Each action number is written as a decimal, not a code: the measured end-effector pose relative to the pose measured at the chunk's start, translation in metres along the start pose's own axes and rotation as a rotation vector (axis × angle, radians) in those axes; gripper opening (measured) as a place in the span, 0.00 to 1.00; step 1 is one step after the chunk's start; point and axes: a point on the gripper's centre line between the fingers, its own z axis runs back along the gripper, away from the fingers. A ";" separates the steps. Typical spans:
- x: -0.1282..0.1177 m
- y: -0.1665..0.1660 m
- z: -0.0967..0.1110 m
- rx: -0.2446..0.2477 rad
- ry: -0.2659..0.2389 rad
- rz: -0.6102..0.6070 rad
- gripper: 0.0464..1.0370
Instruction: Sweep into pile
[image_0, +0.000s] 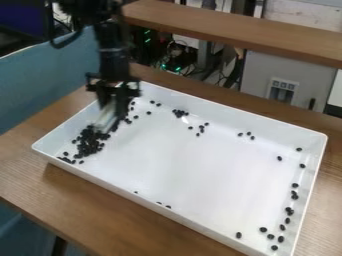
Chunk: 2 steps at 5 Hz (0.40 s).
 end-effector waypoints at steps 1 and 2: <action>-0.011 -0.055 -0.004 0.023 0.003 -0.141 0.35; -0.020 -0.080 -0.019 0.022 0.024 -0.214 0.35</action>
